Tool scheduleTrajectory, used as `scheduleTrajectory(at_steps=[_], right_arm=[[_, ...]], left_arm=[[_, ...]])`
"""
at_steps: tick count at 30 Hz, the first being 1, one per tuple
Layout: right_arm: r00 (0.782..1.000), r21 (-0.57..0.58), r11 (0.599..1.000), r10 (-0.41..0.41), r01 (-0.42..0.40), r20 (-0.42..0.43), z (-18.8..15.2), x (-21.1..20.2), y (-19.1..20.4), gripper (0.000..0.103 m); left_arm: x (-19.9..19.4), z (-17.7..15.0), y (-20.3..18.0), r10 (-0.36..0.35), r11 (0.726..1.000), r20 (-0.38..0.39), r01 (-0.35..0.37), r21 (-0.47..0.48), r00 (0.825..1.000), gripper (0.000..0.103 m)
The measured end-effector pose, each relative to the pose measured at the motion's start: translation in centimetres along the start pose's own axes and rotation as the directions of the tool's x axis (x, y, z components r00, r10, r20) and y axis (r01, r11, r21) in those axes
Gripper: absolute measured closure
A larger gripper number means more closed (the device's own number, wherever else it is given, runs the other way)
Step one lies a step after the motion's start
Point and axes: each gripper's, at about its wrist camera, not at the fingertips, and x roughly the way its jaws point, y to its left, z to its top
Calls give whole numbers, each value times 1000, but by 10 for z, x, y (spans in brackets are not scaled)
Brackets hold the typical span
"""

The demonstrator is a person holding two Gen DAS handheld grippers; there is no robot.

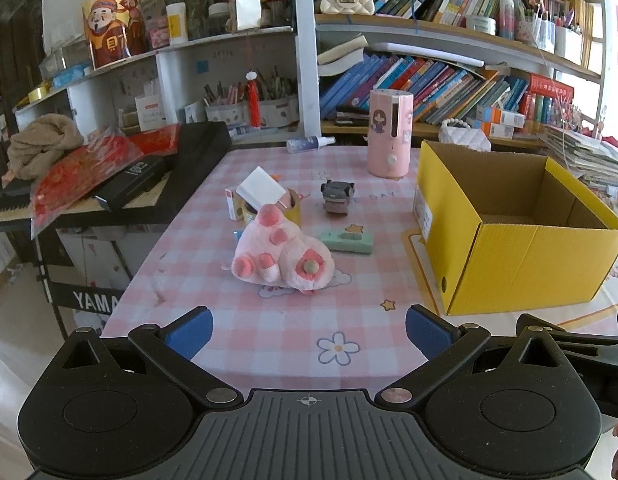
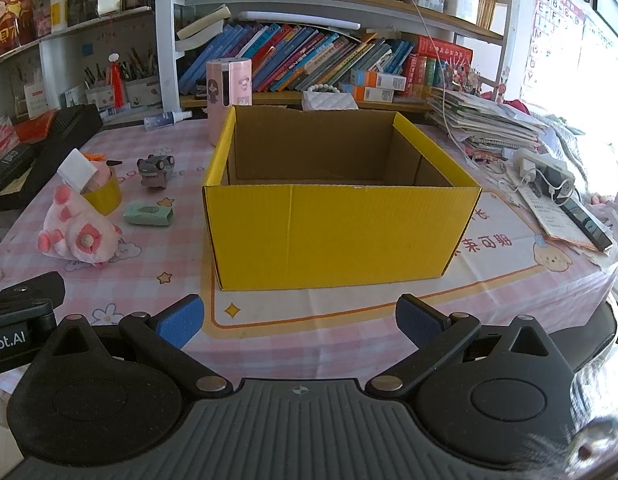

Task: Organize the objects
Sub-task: 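Move left tool to the pink plush pig while right tool approaches the mint-green eraser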

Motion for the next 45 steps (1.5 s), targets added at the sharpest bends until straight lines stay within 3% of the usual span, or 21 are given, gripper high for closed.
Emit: scheduleTrajectory(at_steps=[25,39,45], right_arm=[[997,-38,996,80,-80,7,7,-3,30,4],[966,-97,961,258,-259,-18,17,17,58,45],[945,-128,938,327,-323,13,35,29,73,50]], left_arm=[[1,-1,34,29,997,-8,-30,-74,1000,0],[21,2,56,51,988,-46,-57,-146,998,0],[36,12,72,44,978,-56,-55,-200,997,0]])
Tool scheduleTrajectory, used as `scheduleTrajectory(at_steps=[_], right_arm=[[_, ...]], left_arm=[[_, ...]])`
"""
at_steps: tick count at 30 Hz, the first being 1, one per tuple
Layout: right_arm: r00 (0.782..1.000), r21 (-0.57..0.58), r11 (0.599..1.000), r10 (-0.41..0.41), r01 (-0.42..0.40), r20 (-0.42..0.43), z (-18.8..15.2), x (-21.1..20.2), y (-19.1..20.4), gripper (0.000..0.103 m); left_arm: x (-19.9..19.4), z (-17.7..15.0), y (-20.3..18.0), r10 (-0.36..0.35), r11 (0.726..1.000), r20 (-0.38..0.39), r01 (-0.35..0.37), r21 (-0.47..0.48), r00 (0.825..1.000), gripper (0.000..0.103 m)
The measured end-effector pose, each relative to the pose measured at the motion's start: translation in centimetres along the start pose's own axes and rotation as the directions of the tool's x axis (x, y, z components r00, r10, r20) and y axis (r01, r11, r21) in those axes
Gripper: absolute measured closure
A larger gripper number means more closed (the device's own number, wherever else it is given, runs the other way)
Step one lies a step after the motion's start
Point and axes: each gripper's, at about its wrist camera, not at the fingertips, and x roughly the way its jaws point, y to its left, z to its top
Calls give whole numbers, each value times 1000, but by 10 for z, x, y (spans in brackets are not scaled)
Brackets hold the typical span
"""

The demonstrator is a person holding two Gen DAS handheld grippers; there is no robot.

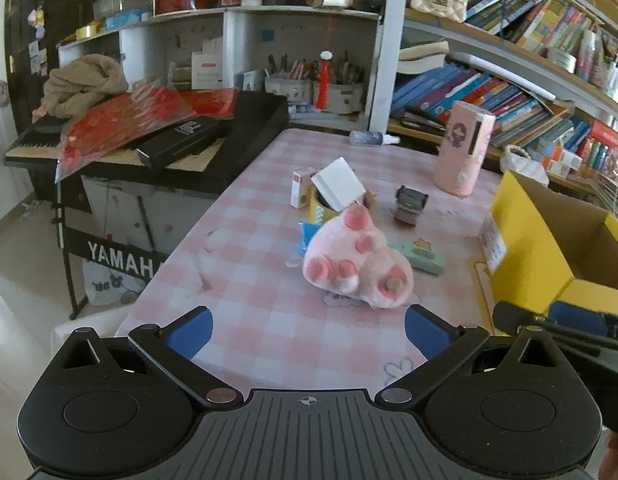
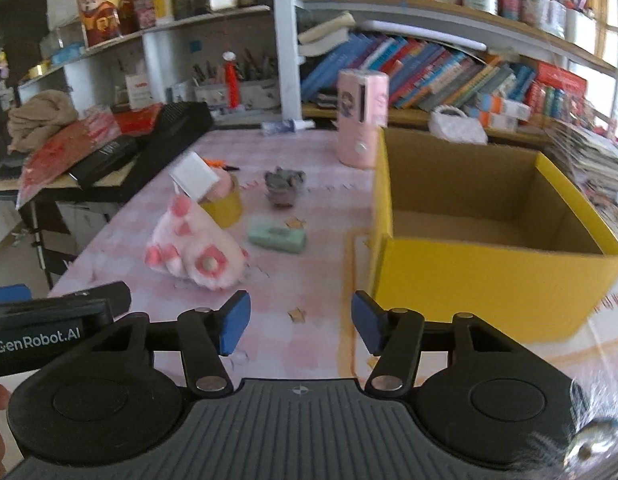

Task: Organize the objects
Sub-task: 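Move left tool to the pink plush pig while right tool approaches the mint-green eraser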

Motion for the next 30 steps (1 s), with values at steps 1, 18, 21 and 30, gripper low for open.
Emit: scheduleTrajectory(at_steps=[1,18,21,30], right_arm=[[1000,-10,1000,11,-10,5,4,3,2,51],[997,12,997,76,-76,7,78,78,4,51],[997,19,997,77,-77,-6,87,90,1,51],[994,2,996,89,-89,-61,95,117,2,50]], left_arm=[[3,2,2,2,1000,-1,-2,-11,1000,0],[64,43,-7,16,999,27,-17,45,999,0],[79,46,-10,-2,1000,11,2,31,1000,0],[128,43,-29,-61,995,-75,66,72,995,0]])
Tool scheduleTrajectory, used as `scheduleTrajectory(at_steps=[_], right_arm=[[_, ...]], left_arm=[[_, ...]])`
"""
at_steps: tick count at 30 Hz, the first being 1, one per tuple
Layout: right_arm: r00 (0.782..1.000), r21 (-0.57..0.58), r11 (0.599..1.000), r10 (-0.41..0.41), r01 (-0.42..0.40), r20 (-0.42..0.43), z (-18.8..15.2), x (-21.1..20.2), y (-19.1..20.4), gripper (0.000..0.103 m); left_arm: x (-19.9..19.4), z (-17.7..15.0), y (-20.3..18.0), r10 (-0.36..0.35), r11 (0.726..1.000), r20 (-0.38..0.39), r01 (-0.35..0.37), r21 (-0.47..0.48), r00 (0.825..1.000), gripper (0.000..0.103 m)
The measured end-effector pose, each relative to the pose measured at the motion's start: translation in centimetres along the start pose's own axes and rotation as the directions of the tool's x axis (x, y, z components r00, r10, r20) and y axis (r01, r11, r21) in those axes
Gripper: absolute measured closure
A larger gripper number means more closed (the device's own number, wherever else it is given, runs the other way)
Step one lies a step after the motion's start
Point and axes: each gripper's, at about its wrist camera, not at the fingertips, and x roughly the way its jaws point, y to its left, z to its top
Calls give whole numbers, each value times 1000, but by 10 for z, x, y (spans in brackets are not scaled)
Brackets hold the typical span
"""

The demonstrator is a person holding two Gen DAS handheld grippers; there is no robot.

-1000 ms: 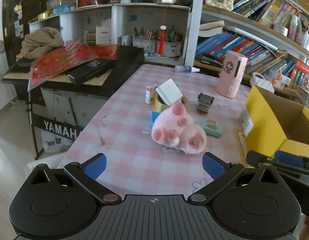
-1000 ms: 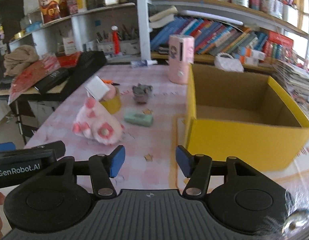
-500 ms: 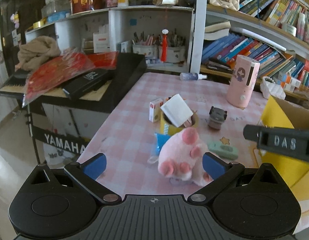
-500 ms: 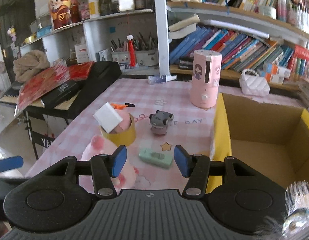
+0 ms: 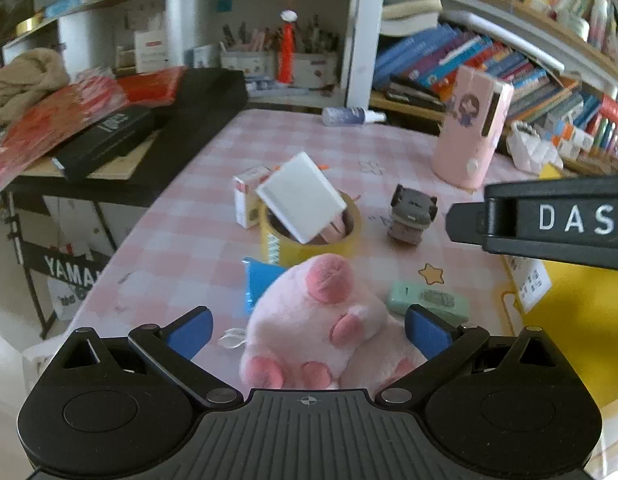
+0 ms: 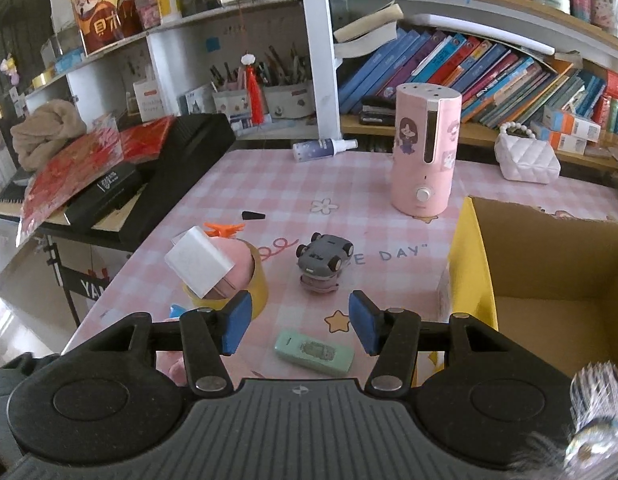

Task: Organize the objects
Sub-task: 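Move left tool to the pink plush pig while right tool approaches the mint-green eraser, then close left gripper on the pink pig while right gripper grasps the mint-green eraser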

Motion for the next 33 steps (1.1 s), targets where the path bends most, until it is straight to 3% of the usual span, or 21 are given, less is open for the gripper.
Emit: scheduleTrajectory(at_steps=[4,6,11,15,20,28,30,33], right_arm=[[999,-14,1000,-1,1,-36,-1,11,-1,47],[999,-15,1000,-5,4,-53,-2,16,-2,46],[996,-7,1000,-13,12,-90,-5,29,-2,44],[993,-23,999,-50,48,-111,-10,43,1,32],[979,-69,993,-103,92,-174,-23,69,7,25],[967,-60,992,-118,107,-227,-32,99,4,30],[970,-65,993,-111,99,-215,-32,99,5,37],[973,-84,993,-104,88,-207,-30,99,7,37]], left_arm=[[12,-2,-4,-37,999,-2,37,18,999,1],[11,-5,-2,-85,996,8,85,19,996,15],[-1,-4,15,-131,991,3,131,-18,991,33],[-16,-9,38,-79,994,-8,78,-79,997,33],[-21,-13,60,-45,985,-24,40,-168,999,33],[-27,-5,68,-44,976,-1,43,-214,999,33],[-27,-2,68,-45,976,2,45,-212,999,33],[-30,2,67,-49,977,17,52,-207,999,33]])
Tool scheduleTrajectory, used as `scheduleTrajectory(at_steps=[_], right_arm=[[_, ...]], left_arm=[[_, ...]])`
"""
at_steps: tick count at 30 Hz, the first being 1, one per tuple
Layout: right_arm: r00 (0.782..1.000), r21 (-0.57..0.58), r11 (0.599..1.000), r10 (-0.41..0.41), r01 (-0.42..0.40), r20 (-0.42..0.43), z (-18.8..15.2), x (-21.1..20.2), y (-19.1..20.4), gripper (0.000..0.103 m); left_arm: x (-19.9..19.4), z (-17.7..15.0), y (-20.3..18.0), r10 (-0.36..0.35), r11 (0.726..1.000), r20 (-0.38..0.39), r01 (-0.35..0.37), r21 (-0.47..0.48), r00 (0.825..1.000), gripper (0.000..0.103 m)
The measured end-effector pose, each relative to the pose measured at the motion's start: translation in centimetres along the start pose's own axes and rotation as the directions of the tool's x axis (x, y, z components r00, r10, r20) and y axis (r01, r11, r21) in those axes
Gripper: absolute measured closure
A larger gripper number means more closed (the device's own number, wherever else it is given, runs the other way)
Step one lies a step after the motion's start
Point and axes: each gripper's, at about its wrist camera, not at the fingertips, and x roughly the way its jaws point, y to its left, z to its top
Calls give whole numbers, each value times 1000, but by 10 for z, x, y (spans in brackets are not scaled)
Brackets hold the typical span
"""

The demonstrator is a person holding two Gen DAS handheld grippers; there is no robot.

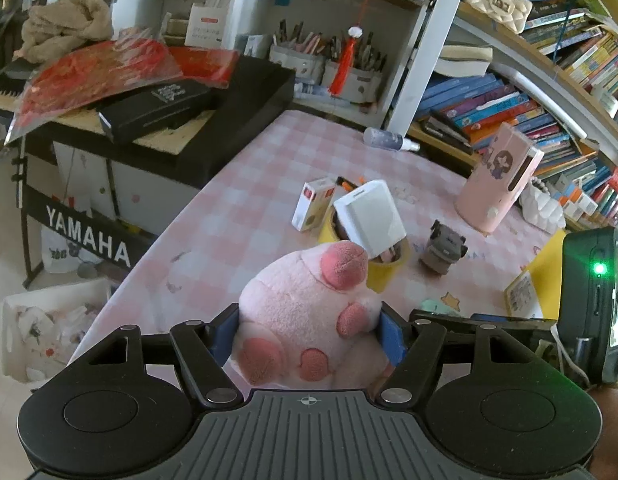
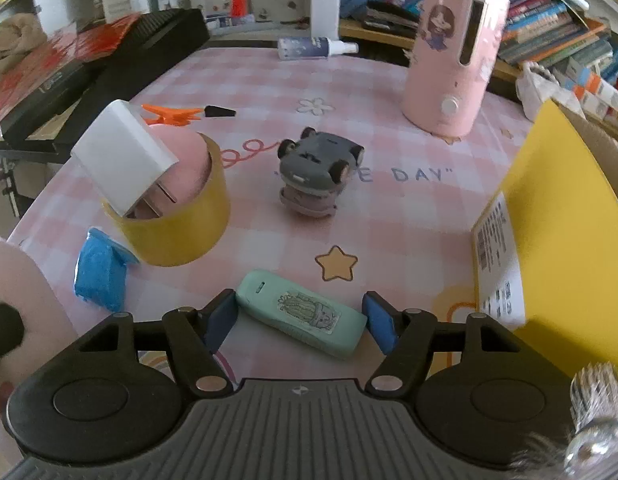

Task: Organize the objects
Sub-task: 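Close left gripper on the pink pig while right gripper grasps the mint-green eraser, then carry the pig and eraser in both grippers over the yellow box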

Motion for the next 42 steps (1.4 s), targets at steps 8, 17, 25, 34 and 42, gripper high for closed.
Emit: scheduleTrajectory(at_steps=[8,17,25,34,42], right_arm=[[991,-21,998,66,-64,119,2,-45,-2,37],[969,-85,995,78,-59,235,-25,-120,-5,37],[978,-25,1000,9,-4,207,-80,-162,-7,37],[979,48,998,-45,36,197,-127,-194,-6,37],[972,173,977,-152,122,178,-173,-224,-23,37]], left_arm=[[-22,7,-2,-56,998,46,56,15,997,33],[-65,-11,-6,-179,982,72,173,74,981,33],[-98,-44,-7,-248,962,36,242,125,968,33],[-122,-70,-17,-312,929,-17,309,203,950,33],[-133,-93,-40,-413,861,-95,422,285,906,33]])
